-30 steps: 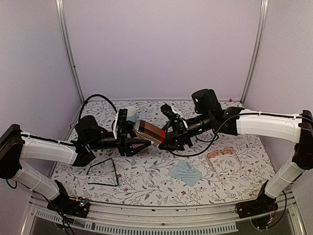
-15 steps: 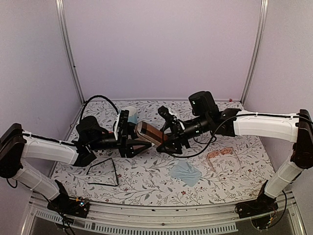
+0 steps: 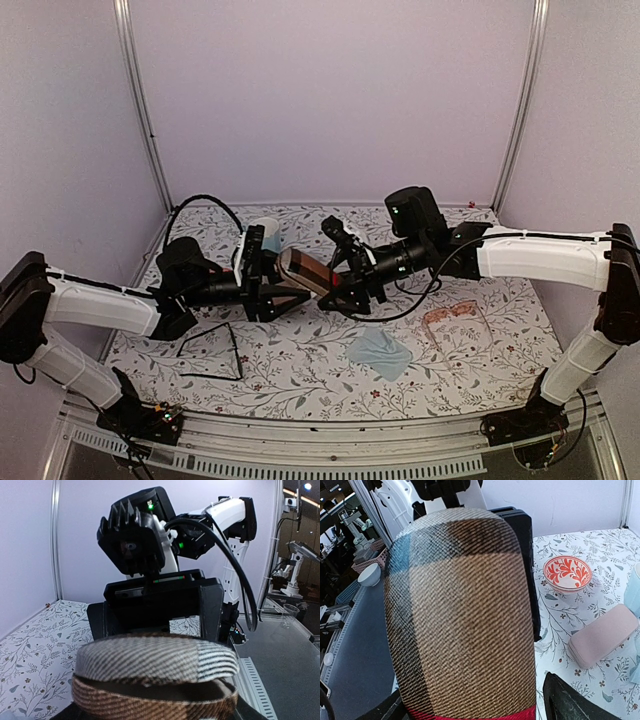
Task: Organize the sunglasses
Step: Pass from the right arm to the left, then open the sunglasses case.
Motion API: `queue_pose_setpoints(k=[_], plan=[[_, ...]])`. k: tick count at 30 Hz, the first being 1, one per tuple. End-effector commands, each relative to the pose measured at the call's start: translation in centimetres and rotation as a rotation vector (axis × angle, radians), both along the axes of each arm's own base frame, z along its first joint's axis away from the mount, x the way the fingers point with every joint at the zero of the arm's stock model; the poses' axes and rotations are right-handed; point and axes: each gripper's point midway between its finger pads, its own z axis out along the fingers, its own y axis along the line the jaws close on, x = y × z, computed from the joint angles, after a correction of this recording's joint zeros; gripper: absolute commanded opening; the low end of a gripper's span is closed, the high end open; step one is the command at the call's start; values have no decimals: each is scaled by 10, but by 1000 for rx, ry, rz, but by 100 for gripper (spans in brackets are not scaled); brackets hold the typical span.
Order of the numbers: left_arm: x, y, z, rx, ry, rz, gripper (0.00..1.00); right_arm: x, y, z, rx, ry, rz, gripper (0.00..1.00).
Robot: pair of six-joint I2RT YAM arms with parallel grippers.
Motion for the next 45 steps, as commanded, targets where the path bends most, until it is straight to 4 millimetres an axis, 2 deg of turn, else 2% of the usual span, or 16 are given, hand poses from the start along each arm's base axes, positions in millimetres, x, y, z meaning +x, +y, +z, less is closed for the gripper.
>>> queue_pose_setpoints(k=[1,12,23,30,37,45], plan=[[-8,-5,-2,7,-22,-32,0,7,3,20,42,-41,-37,83],[-11,-2,-15,52,-38,-37,0,1,5,17,50,3,2,80],[-19,-1,-22,80,-68,-72,0,1,9,12,55,47,15,67],[-29,-1,-24,108,-129,-126,2,-2,5,12,71,142,59,60],[-43,6,-21,109,-228,-169,0,0,-6,13,93,255,88,56],[-62,13,-20,115,-309,-251,0,5,-12,8,85,339,95,59]])
